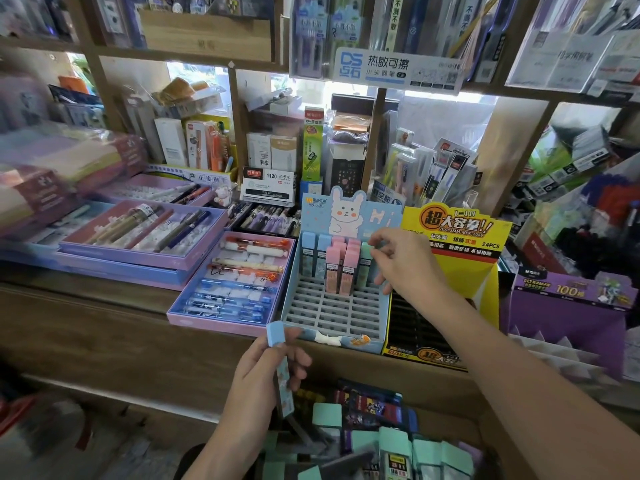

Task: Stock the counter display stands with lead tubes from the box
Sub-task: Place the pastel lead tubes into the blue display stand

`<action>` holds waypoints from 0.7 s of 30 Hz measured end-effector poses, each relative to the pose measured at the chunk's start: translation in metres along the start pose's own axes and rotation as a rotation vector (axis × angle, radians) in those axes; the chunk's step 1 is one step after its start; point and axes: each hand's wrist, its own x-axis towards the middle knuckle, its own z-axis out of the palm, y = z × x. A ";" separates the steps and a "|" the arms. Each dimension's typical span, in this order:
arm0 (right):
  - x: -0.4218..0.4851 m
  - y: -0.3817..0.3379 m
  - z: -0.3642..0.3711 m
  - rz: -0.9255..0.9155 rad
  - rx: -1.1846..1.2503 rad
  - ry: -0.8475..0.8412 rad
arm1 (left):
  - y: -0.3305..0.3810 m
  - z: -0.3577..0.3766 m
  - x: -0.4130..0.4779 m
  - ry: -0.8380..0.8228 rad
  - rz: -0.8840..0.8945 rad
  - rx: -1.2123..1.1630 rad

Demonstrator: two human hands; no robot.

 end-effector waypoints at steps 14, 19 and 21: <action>-0.087 0.007 -0.034 0.043 0.381 0.060 | 0.001 0.002 -0.001 0.068 0.072 0.155; -0.157 0.028 -0.028 0.168 0.339 -0.138 | 0.017 0.007 -0.002 0.081 0.129 0.218; -0.173 0.039 -0.020 0.253 0.312 -0.224 | 0.030 0.010 -0.001 0.082 0.123 0.224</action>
